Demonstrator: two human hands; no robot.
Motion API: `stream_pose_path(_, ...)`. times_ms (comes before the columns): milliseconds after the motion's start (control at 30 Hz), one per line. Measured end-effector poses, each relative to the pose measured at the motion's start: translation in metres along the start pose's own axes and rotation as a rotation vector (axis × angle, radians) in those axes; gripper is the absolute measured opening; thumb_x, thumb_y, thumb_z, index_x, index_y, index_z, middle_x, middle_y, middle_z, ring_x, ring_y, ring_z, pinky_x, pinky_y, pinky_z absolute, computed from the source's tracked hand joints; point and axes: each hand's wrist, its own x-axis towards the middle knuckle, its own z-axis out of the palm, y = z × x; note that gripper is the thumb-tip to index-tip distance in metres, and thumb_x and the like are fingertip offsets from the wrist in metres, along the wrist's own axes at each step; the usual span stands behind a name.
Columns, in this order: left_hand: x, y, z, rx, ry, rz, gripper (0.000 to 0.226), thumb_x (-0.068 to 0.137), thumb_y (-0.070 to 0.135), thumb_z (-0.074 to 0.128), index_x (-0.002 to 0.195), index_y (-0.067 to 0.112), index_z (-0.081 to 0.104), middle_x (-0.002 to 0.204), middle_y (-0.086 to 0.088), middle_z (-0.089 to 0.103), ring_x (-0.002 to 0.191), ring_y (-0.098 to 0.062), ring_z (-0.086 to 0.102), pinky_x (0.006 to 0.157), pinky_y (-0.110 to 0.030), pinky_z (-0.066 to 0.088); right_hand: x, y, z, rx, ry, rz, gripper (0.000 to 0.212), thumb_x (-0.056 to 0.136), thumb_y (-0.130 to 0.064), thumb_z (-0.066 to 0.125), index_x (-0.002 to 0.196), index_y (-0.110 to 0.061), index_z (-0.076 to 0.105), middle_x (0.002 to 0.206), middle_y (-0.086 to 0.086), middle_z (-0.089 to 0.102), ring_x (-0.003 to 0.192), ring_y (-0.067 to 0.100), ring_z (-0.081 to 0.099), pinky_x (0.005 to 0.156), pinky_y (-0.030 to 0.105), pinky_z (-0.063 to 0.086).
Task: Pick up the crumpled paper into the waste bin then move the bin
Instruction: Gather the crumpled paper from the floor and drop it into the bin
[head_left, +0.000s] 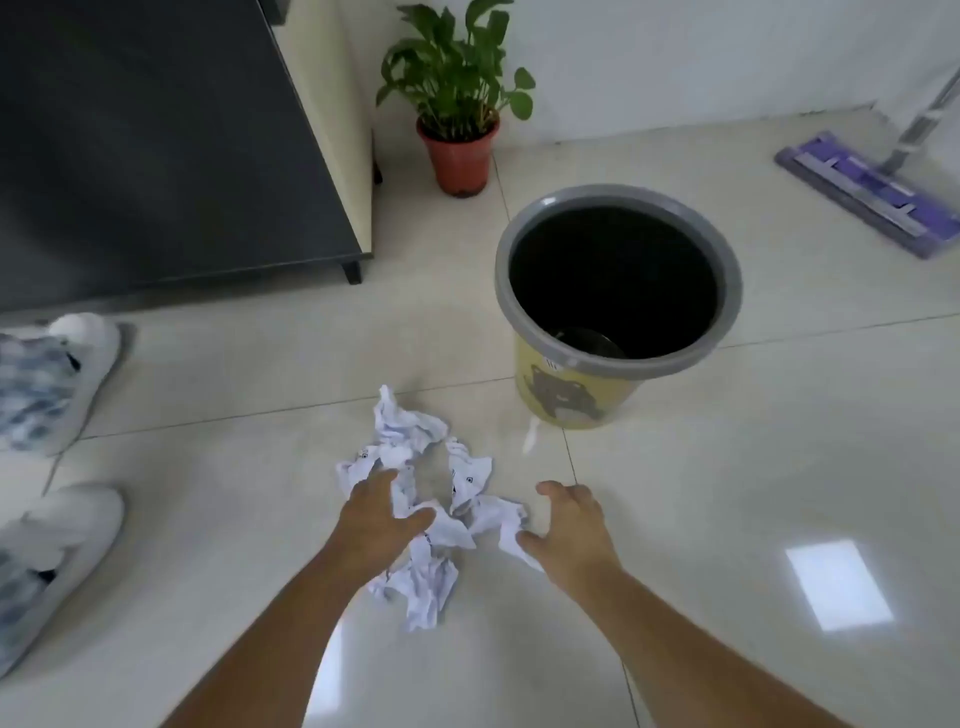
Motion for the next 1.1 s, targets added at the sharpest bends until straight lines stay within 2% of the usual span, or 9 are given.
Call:
stream_pose_path(167, -0.005, -0.013, 0.015, 0.352, -0.035, 0.059, 0.094, 0.057, 0.064, 0.064, 0.14, 0.023, 0.044, 0.125, -0.006, 0.047, 0.124, -0.026, 0.046, 0.105, -0.034, 0.036, 0.008, 0.005, 0.013, -0.141, -0.072, -0.011, 0.074, 0.079, -0.026, 0.071, 0.143, -0.029, 0.035, 0.141, 0.005, 0.031, 0.133, 0.024, 0.031, 0.094, 0.037, 0.05)
stream_pose_path(267, -0.004, -0.026, 0.03, 0.427, -0.075, 0.087, 0.088, 0.063, 0.052, 0.077, 0.138, 0.03, 0.04, 0.125, -0.004, 0.037, 0.123, -0.027, 0.038, 0.099, -0.036, 0.044, 0.018, 0.001, 0.029, -0.219, -0.12, -0.046, 0.084, 0.079, -0.025, 0.074, 0.148, -0.033, 0.026, 0.141, 0.005, 0.026, 0.131, 0.024, 0.033, 0.089, 0.034, 0.052)
stream_pose_path(433, 0.0, -0.038, 0.052, 0.66, -0.218, 0.111, 0.13, 0.055, 0.048, 0.087, 0.154, 0.045, 0.003, 0.158, -0.009, -0.001, 0.138, -0.04, 0.03, 0.1, -0.042, 0.05, 0.029, -0.002, 0.052, -0.287, -0.186, -0.088, 0.1, 0.079, -0.019, 0.075, 0.152, -0.039, 0.009, 0.143, 0.007, 0.023, 0.125, 0.023, 0.038, 0.089, 0.034, 0.051)
stream_pose_path(567, 0.007, -0.047, 0.062, 0.812, -0.152, 0.165, 0.118, 0.067, 0.033, 0.083, 0.152, 0.045, 0.003, 0.153, -0.009, 0.011, 0.122, -0.032, 0.044, 0.089, -0.03, 0.054, 0.031, 0.001, 0.064, -0.332, -0.161, -0.131, 0.086, 0.079, -0.009, 0.07, 0.145, -0.038, 0.023, 0.135, 0.006, 0.028, 0.117, 0.022, 0.047, 0.087, 0.032, 0.053)
stream_pose_path(667, 0.012, -0.054, 0.071, 0.733, -0.076, 0.211, 0.077, 0.082, 0.022, 0.069, 0.143, 0.042, 0.029, 0.137, -0.005, 0.03, 0.105, -0.023, 0.053, 0.086, -0.027, 0.054, 0.034, 0.001, 0.071, -0.287, -0.156, -0.121, 0.067, 0.081, 0.001, 0.062, 0.135, -0.032, 0.038, 0.13, 0.004, 0.033, 0.113, 0.023, 0.052, 0.084, 0.034, 0.052)
stream_pose_path(767, 0.015, -0.056, 0.075, 0.568, -0.055, 0.226, 0.046, 0.087, 0.035, 0.059, 0.131, 0.038, 0.046, 0.122, -0.002, 0.042, 0.094, -0.021, 0.062, 0.081, -0.025, 0.052, 0.037, 0.002, 0.071, -0.215, -0.192, -0.065, 0.053, 0.081, -0.001, 0.061, 0.127, -0.023, 0.049, 0.125, 0.006, 0.043, 0.106, 0.025, 0.058, 0.082, 0.035, 0.052)
stream_pose_path(833, 0.014, -0.054, 0.074, 0.516, -0.059, 0.229, 0.04, 0.087, 0.044, 0.05, 0.125, 0.032, 0.05, 0.115, -0.002, 0.045, 0.095, -0.023, 0.064, 0.077, -0.023, 0.049, 0.037, 0.004, 0.067, -0.045, -0.179, 0.004, 0.041, 0.083, -0.002, 0.052, 0.12, -0.018, 0.055, 0.115, 0.007, 0.048, 0.089, 0.024, 0.067, 0.071, 0.033, 0.054)
stream_pose_path(900, 0.014, -0.051, 0.068, 0.426, -0.03, 0.194, 0.032, 0.085, 0.033, 0.06, 0.115, 0.025, 0.055, 0.107, -0.002, 0.043, 0.091, -0.025, 0.065, 0.07, -0.024, 0.047, 0.038, 0.009, 0.062, 0.12, -0.107, 0.065, 0.027, 0.086, -0.004, 0.047, 0.108, -0.013, 0.059, 0.1, 0.006, 0.053, 0.069, 0.021, 0.07, 0.061, 0.03, 0.056)
stream_pose_path(1100, 0.015, -0.035, 0.051, 0.188, 0.06, 0.151, 0.037, 0.073, 0.018, 0.072, 0.107, 0.022, 0.058, 0.098, -0.002, 0.05, 0.088, -0.022, 0.056, 0.069, -0.029, 0.047, 0.036, 0.01, 0.037, 0.238, 0.02, 0.063, 0.023, 0.082, -0.011, 0.053, 0.102, -0.015, 0.064, 0.098, 0.009, 0.066, 0.074, 0.023, 0.071, 0.068, 0.037, 0.058)
